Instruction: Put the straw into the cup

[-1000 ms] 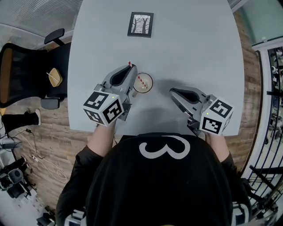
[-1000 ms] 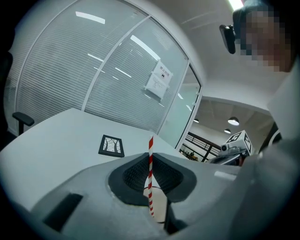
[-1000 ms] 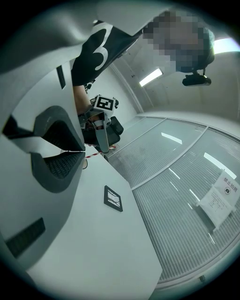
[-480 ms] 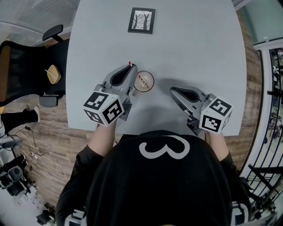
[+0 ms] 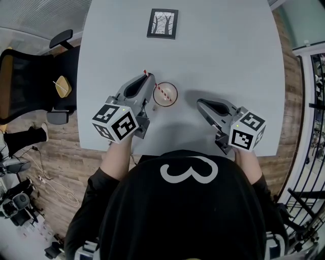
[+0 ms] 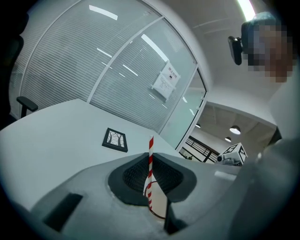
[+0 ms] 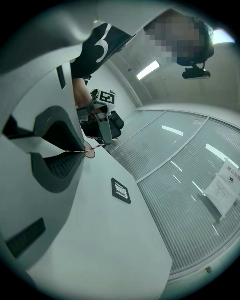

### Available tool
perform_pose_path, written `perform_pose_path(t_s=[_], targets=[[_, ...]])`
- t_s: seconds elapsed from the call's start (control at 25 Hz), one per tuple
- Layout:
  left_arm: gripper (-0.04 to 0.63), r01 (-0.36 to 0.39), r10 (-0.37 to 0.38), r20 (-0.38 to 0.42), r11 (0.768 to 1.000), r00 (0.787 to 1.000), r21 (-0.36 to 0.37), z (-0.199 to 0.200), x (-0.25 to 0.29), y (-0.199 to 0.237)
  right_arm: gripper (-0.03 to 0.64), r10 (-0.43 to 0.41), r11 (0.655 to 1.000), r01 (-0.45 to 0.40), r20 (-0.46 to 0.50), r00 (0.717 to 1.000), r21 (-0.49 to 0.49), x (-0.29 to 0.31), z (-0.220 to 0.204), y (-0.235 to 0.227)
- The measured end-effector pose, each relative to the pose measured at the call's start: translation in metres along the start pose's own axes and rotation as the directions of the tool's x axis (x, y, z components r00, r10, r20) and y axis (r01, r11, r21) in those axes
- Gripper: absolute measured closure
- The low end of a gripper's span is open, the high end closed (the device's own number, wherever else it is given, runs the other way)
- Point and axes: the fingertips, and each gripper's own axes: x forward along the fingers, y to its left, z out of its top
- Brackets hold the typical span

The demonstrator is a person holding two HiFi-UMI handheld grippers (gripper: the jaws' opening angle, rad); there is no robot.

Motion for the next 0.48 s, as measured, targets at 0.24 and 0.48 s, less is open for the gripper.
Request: perform_pose_path(t_s=[0.24, 0.48], targets=[[0.565, -0.006, 0.006, -0.022, 1.0, 1.0, -0.024, -0.004, -0.0011, 0.0067, 0.601, -0.011, 1.0, 0.011, 0.008, 1.0, 0.009, -0.0005, -0.0026, -0.0004], [0.544, -0.025, 0.024, -0.03, 0.999, 0.999, -0.032, -0.007, -0.0015, 0.01, 0.601, -0.013, 1.0, 0.013, 0.005, 1.0, 0.0, -0.004, -0.0048, 0.002]])
